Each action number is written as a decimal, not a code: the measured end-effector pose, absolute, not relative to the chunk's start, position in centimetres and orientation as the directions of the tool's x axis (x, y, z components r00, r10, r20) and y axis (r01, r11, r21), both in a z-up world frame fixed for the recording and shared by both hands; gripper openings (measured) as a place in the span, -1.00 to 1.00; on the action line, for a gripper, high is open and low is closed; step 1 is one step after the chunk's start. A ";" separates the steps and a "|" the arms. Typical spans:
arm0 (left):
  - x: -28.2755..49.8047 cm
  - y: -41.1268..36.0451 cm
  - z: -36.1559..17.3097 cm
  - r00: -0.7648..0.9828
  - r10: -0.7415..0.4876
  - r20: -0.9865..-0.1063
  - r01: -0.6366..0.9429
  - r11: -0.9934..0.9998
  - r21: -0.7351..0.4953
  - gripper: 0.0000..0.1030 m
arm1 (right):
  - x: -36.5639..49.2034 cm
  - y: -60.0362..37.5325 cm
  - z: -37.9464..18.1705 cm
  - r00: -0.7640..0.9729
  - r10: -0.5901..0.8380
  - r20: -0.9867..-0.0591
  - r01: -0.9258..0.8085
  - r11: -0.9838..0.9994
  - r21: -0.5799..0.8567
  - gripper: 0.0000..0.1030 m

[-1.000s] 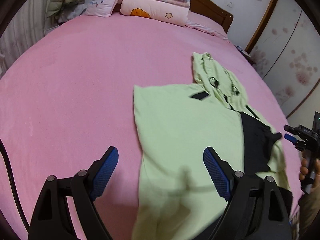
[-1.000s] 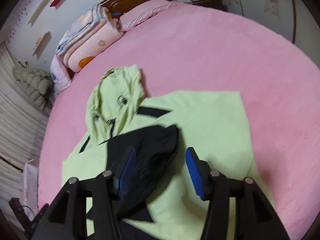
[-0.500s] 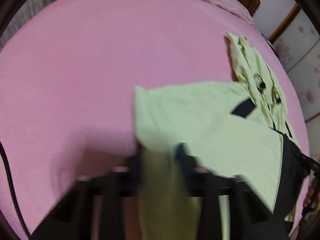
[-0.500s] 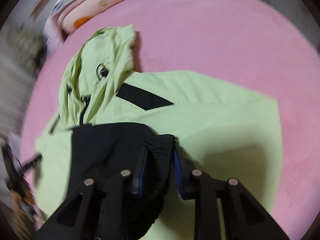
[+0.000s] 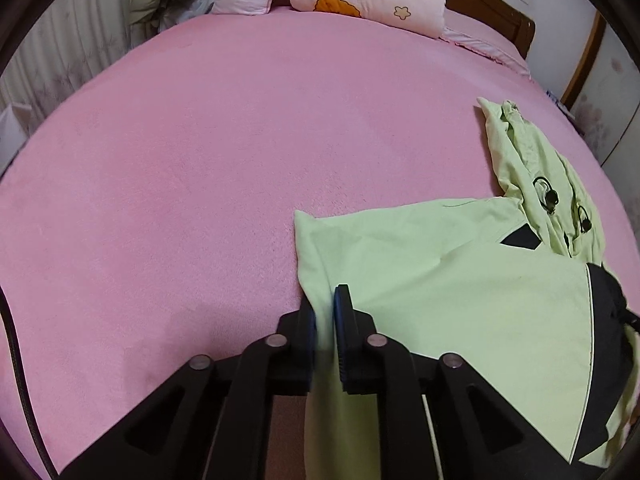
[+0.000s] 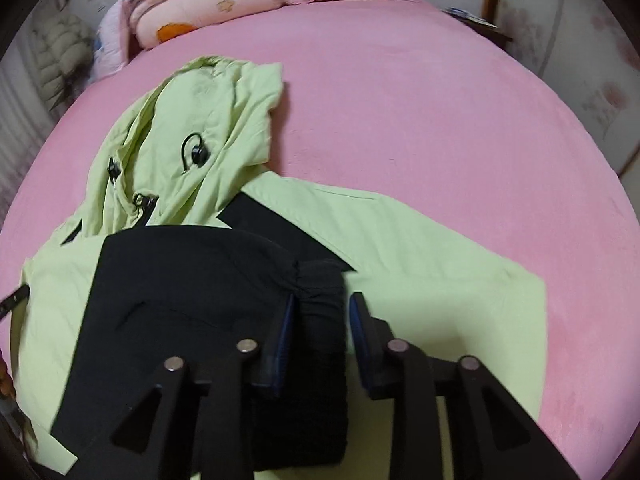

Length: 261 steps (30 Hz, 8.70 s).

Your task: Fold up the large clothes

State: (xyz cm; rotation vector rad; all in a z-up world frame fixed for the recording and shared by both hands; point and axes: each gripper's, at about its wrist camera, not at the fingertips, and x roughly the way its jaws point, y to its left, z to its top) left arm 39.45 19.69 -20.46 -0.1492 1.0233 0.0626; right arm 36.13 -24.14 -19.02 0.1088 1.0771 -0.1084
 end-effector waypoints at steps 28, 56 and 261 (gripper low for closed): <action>30.7 15.5 -20.2 0.554 -0.042 -0.832 -0.076 0.992 -0.101 0.31 | 29.1 -24.2 -20.4 0.513 0.089 -0.854 0.182 0.961 0.210 -1.00; 16.7 14.4 1.0 0.706 -0.054 -0.706 -0.013 0.996 -0.089 0.83 | 13.5 -20.9 0.7 0.739 0.139 -0.659 0.033 0.970 0.241 -0.39; 26.3 20.0 -16.6 0.465 -0.069 -0.883 0.154 0.988 0.003 -0.74 | 18.2 -31.1 -17.8 0.540 -0.027 -0.841 0.018 1.000 -0.021 -0.68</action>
